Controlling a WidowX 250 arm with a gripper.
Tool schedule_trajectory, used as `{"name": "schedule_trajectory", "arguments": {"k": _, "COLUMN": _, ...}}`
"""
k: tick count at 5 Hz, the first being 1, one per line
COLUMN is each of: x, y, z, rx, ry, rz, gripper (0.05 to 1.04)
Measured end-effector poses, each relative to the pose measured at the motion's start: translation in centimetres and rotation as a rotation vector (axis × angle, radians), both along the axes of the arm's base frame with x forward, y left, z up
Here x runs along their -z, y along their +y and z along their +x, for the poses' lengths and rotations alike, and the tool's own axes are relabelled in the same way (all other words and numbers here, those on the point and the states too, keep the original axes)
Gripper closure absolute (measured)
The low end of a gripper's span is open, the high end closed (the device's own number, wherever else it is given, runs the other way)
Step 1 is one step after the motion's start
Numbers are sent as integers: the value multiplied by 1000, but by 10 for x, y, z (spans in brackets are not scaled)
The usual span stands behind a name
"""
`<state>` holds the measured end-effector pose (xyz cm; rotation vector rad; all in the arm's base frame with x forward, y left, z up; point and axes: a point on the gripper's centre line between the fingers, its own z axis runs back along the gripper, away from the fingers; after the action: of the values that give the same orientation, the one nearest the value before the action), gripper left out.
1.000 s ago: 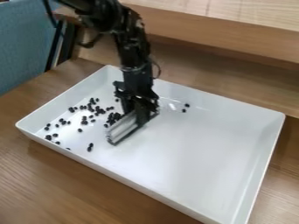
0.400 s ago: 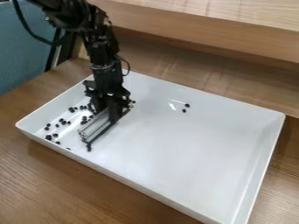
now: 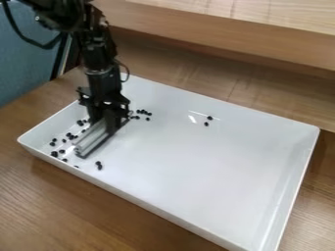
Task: Sweep into pile
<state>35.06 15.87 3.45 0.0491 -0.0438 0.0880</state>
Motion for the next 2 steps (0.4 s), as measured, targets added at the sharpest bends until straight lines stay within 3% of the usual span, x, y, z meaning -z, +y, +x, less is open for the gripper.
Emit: {"name": "schedule_trajectory", "arguments": {"k": 2, "x": -2, "y": 16, "z": -5, "rx": -24, "ry": 0, "rz": 11, "gripper": 697}}
